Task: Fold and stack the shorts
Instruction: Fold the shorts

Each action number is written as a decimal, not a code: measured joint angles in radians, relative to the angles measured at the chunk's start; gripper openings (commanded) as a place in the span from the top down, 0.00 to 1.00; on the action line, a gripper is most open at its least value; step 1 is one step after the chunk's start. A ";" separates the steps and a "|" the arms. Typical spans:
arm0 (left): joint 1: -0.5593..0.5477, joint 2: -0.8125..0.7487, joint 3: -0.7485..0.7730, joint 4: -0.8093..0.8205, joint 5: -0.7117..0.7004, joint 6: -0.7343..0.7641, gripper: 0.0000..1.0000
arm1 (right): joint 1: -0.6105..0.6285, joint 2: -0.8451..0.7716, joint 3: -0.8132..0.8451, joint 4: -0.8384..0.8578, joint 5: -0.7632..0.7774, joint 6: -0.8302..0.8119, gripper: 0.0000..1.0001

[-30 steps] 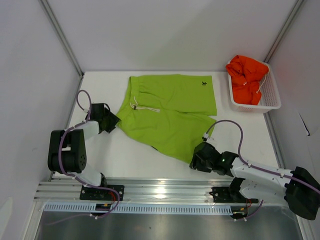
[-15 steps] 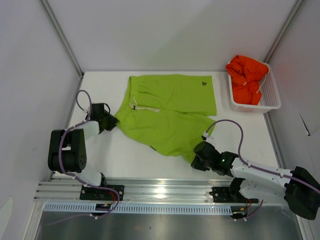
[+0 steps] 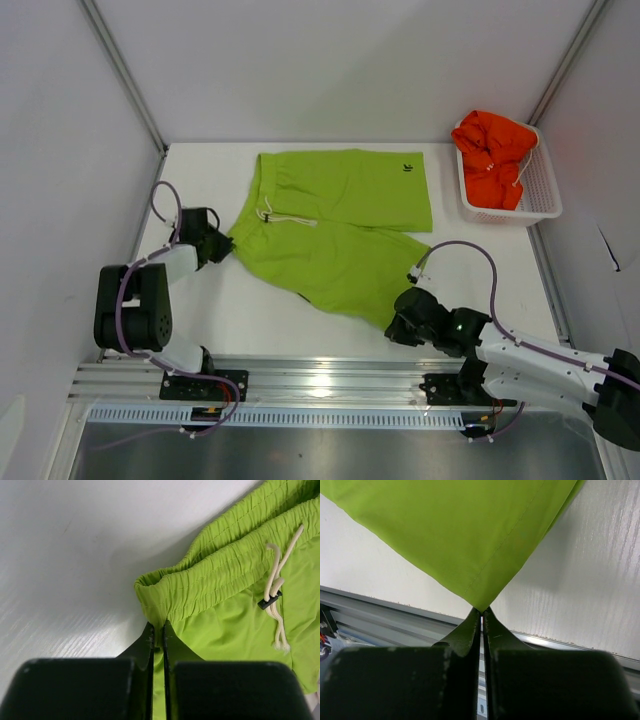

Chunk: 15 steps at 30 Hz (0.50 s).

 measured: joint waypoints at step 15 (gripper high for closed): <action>0.000 -0.340 -0.154 -0.183 -0.030 0.006 1.00 | 0.187 -0.071 0.149 -0.245 0.061 0.080 1.00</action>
